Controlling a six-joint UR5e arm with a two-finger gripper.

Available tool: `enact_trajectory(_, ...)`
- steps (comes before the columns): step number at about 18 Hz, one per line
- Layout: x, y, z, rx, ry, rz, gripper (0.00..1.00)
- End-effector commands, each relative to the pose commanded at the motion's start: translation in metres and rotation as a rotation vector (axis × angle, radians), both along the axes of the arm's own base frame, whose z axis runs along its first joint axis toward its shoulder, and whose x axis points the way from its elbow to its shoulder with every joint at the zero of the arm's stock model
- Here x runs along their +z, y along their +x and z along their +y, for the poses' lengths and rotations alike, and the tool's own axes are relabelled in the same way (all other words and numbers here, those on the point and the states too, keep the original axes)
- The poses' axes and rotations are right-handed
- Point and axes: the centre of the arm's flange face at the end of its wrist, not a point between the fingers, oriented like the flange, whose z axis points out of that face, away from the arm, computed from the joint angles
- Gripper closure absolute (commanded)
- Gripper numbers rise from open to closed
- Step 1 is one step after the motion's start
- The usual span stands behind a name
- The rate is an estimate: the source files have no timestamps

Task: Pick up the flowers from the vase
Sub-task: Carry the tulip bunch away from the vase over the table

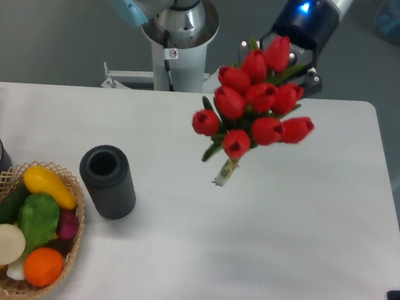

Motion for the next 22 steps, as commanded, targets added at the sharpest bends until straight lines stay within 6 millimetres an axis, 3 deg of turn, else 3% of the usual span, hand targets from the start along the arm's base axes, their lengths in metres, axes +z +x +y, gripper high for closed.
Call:
enact_trajectory(4,-0.013,-0.005,-0.003,0.058,-0.124,0.031,0.86)
enact_trajectory(6,-0.029,0.0,0.017,0.047,-0.198,0.045,0.86)
enact_trajectory(10,-0.037,0.006,0.039,0.089,-0.394,0.134,0.86)
enact_trajectory(13,-0.055,0.011,0.058,0.099,-0.518,0.177,0.86)
enact_trajectory(15,-0.061,0.006,0.068,0.108,-0.578,0.199,0.86)
enact_trajectory(18,-0.089,-0.004,0.07,0.137,-0.718,0.195,0.86)
enact_trajectory(22,-0.102,-0.021,0.081,0.141,-0.825,0.198,0.86)
